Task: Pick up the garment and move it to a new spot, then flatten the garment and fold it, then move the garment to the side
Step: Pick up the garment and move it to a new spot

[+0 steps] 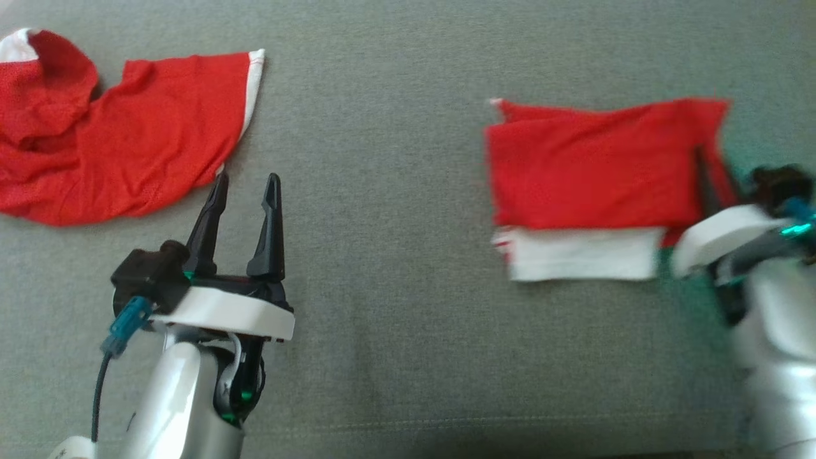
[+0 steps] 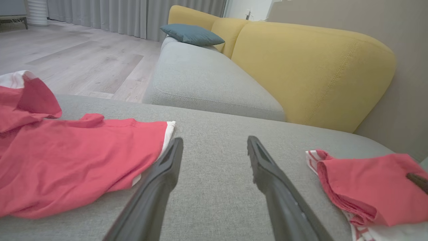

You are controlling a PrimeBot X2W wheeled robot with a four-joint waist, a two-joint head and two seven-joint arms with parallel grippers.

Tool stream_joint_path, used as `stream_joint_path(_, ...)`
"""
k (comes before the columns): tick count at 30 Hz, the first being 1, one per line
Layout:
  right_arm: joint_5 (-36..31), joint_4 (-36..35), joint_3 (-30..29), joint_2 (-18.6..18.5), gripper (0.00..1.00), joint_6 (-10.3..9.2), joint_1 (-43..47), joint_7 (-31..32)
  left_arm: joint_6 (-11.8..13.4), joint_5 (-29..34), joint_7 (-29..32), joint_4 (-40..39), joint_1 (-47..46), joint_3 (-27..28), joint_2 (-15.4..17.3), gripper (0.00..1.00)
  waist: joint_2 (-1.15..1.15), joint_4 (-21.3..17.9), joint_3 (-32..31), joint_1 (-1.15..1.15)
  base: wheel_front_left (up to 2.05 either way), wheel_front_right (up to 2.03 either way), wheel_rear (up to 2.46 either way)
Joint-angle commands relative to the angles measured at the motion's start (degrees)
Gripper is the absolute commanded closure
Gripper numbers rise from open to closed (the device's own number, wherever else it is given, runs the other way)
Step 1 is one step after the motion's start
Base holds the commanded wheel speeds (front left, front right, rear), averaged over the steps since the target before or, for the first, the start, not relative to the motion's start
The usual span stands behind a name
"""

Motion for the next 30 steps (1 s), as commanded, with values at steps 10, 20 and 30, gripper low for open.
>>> stream_joint_path(10,-2.9,-5.1,-1.3,-11.8,1.00,0.36,-7.1,1.8,-0.6,0.7,-0.3,-2.8,-2.3,2.0,0.5,0.00,0.00,-0.7,1.2,0.00,0.00,0.00,0.00)
stream_joint_path(20,-3.5,-9.3,-6.2,-13.2,1.00,0.36,-6.2,1.2,-1.0,0.9,-0.3,-3.1,-1.8,2.4,0.5,0.00,0.00,-0.6,1.4,0.00,0.00,0.00,0.00)
stream_joint_path(30,-4.7,-12.6,-8.6,-12.2,0.87,0.36,-5.4,2.9,-1.0,1.0,-0.3,-3.4,-2.1,1.9,0.5,0.00,0.00,-1.2,2.1,0.00,0.00,0.00,0.00)
